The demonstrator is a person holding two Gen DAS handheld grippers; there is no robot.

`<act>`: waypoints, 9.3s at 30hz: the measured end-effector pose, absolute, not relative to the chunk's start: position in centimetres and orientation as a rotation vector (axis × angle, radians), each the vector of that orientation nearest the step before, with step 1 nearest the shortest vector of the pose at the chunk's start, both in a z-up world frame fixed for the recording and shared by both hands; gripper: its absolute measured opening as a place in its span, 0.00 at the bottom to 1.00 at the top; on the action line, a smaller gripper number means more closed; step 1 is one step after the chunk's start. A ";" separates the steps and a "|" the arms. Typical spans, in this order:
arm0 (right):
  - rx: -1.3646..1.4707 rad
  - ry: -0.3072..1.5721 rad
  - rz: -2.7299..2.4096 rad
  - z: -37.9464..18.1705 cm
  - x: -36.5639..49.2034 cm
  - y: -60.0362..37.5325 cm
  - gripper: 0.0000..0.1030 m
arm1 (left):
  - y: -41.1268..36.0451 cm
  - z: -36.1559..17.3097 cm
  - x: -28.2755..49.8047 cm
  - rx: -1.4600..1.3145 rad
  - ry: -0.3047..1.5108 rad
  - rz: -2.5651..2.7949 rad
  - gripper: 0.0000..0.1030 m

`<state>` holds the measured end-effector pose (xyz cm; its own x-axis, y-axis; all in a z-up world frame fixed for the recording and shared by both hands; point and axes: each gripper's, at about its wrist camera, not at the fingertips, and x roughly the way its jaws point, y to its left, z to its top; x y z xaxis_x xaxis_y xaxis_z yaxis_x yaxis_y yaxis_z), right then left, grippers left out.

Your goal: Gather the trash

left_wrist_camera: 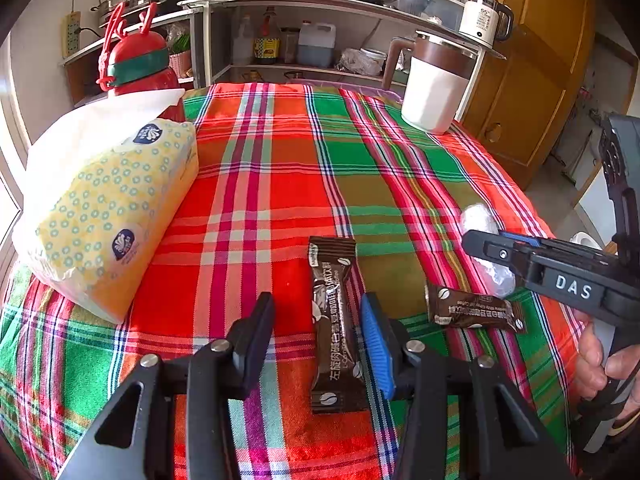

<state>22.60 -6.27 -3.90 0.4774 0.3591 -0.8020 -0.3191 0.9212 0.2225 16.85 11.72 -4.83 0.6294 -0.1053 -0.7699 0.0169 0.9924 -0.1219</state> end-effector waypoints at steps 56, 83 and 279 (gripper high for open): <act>0.187 0.952 0.434 -2.8 15.7 -13.9 0.27 | 5.1 -4.3 14.9 -0.172 0.922 -0.114 0.66; 0.243 0.942 0.418 -2.9 15.8 -16.1 0.27 | 2.9 -4.9 17.0 -0.139 0.947 0.040 0.77; 0.228 0.648 -0.130 3.1 -1.2 -32.0 0.45 | -17.3 3.5 4.8 0.071 0.670 -0.388 0.64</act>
<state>-1.24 -31.95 3.08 0.7903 -0.0487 -0.6108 0.1904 0.9670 0.1693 4.81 -17.34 3.47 0.7149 -0.3270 -0.6180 0.3726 0.9261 -0.0591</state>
